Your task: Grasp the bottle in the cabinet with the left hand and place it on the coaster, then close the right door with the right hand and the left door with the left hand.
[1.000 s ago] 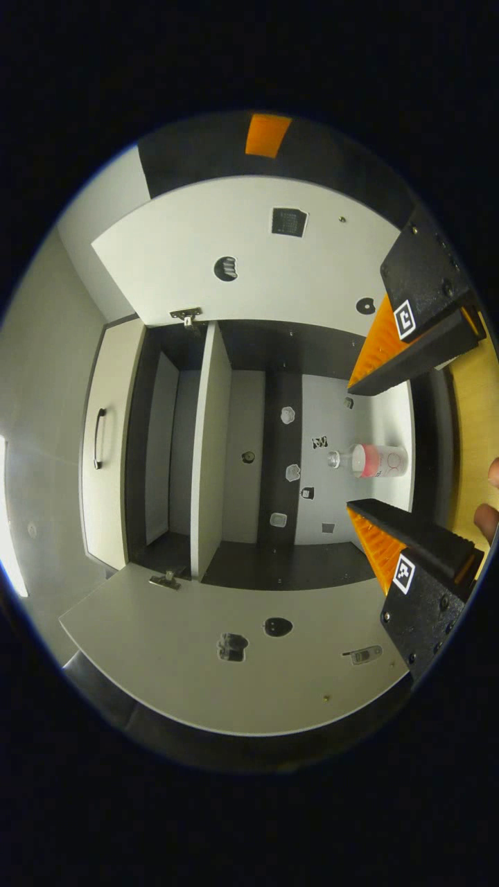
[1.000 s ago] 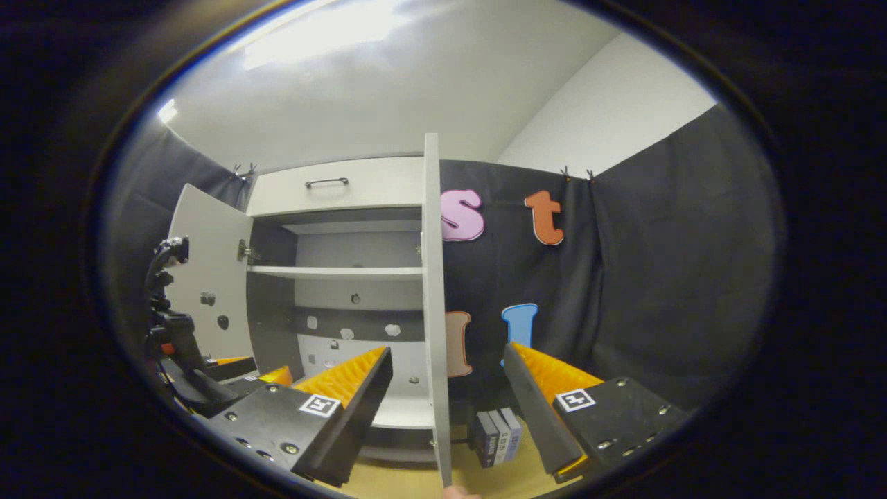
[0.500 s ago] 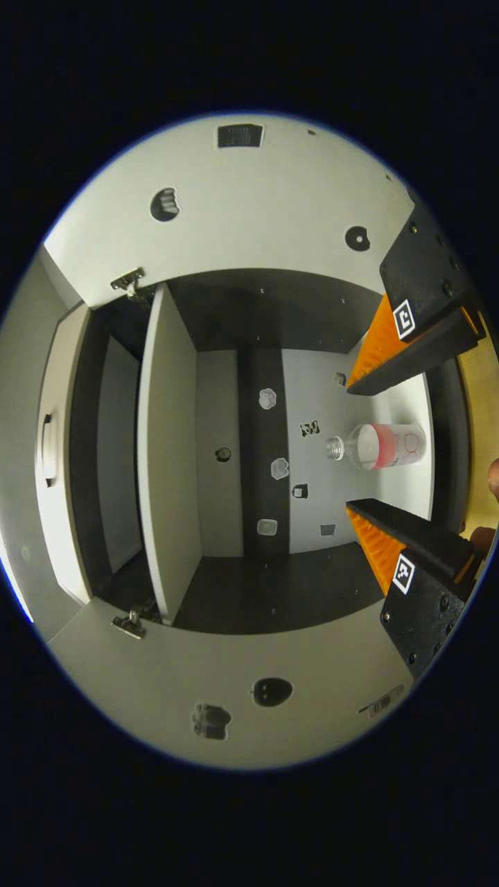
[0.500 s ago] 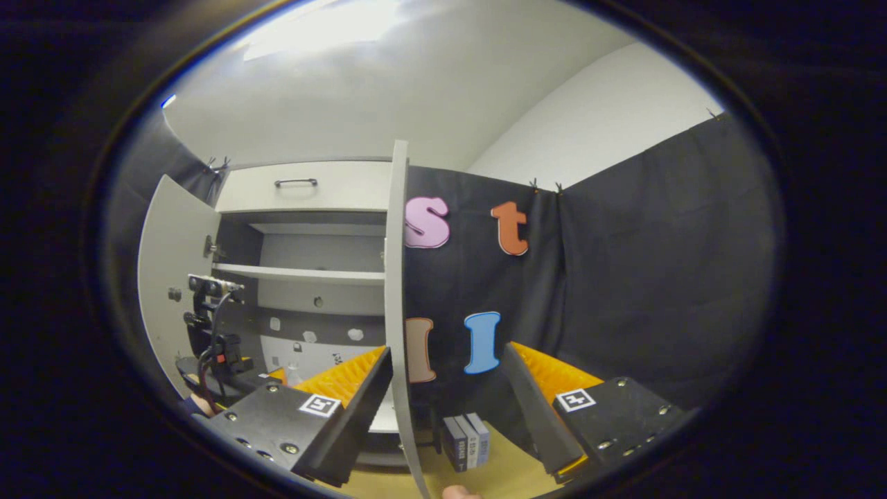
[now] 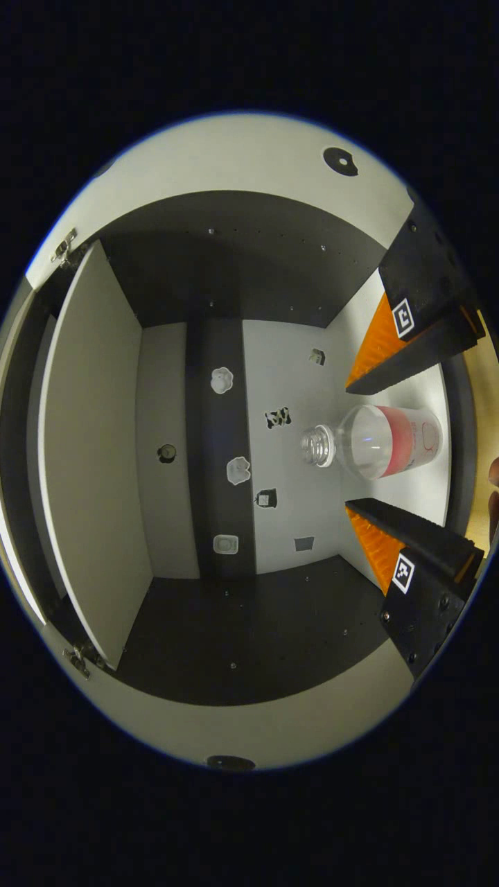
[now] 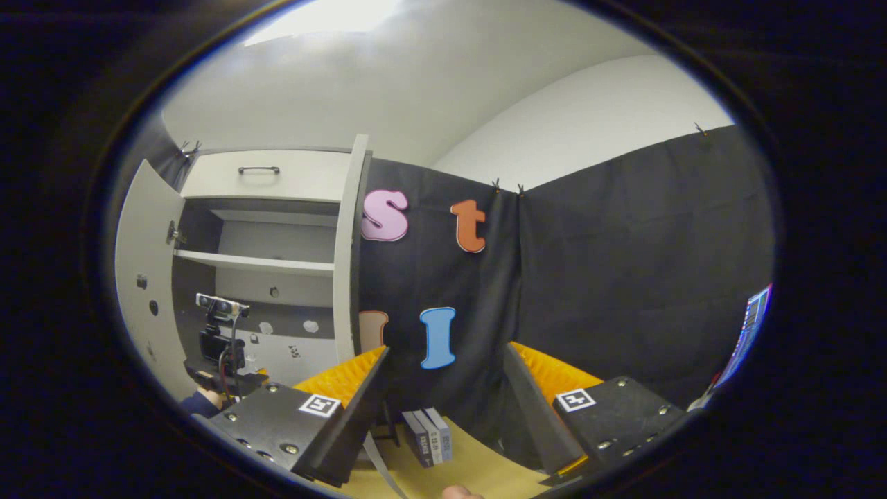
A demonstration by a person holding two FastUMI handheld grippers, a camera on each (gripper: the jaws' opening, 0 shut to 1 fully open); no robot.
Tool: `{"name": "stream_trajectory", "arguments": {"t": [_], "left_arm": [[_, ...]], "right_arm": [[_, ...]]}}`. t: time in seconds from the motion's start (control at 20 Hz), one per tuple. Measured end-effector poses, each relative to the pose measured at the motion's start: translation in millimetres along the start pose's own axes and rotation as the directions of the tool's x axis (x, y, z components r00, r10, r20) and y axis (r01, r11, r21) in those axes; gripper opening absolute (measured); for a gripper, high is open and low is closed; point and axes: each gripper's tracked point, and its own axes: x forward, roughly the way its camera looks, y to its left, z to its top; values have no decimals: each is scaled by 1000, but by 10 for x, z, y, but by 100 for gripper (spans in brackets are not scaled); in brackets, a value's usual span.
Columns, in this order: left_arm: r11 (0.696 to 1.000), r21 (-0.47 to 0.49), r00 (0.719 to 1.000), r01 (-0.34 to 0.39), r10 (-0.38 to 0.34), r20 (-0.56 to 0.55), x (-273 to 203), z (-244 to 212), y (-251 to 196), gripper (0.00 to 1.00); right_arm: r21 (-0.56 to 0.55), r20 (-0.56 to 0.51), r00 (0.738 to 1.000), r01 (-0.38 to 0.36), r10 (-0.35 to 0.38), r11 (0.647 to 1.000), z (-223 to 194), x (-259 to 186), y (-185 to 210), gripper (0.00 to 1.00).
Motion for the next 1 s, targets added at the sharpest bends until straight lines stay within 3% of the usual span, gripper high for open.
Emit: {"name": "stream_trajectory", "arguments": {"t": [0.25,0.3,0.4,0.5,0.75,0.8,1.0], "left_arm": [[999,-40,999,-8,6,-46,175,-169,33,97],[999,-46,999,-12,10,-54,222,-202,50,95],[999,-49,999,-21,18,-50,222,-195,93,82],[998,-65,998,-14,10,-57,158,-212,112,81],[988,-137,997,70,-75,-31,-209,-202,100,81],[985,-149,995,90,-95,-28,-319,-208,95,81],[959,-218,982,182,-190,-16,-785,-288,43,81]], "right_arm": [[-20,-7,1000,6,-6,1000,-39,-2,22,100],[-23,-7,1000,2,-2,1000,-43,0,31,100],[-24,-2,1000,-9,9,1000,-38,11,58,97],[-18,1,1000,-22,23,1000,-39,9,83,93],[-2,14,997,-74,74,997,-4,-13,148,98],[2,19,996,-89,89,996,3,-31,164,93],[24,40,988,-154,153,988,61,-104,222,94]]}}
